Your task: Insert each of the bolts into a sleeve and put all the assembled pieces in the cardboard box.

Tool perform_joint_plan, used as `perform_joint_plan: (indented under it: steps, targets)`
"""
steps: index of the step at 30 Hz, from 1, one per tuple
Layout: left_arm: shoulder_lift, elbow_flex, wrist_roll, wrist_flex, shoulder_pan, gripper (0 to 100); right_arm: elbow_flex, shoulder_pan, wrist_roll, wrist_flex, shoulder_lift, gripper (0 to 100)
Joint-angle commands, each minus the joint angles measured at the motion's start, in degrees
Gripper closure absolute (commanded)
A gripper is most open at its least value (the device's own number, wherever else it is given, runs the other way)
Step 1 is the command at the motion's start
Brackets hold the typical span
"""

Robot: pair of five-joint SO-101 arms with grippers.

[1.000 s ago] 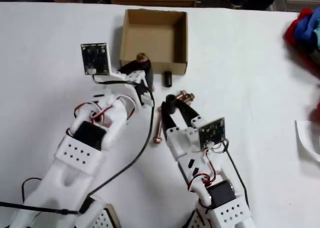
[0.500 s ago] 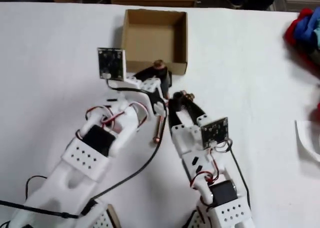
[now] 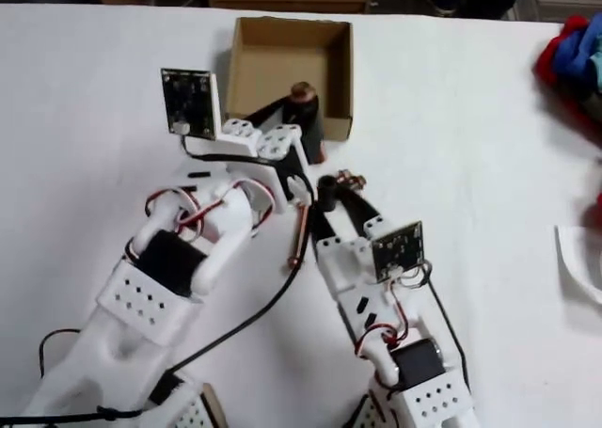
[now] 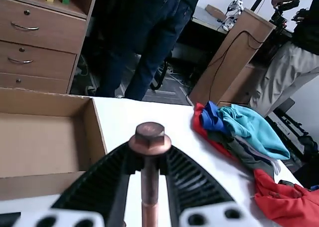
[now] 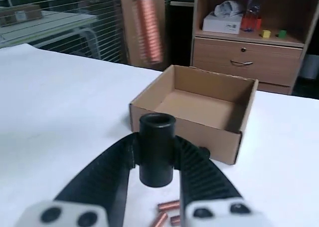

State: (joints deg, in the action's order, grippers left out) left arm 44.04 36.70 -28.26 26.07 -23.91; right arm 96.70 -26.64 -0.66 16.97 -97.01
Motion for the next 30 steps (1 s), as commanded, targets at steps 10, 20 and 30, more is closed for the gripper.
perform_joint_plan:
  steps: [10,20,30]
  targets:
    - [-1.1,2.3,-0.3,-0.9,-1.9,97,0.6,-0.6,-0.9,-1.5,0.1,97.8]
    - [-1.2,6.9,-0.2,-1.3,-3.4,97,0.6,-0.6,-0.9,-1.6,0.0,97.8]
    - [-1.6,10.7,-0.2,-1.0,-4.0,97,0.6,-0.5,-0.9,-1.6,0.0,97.8]
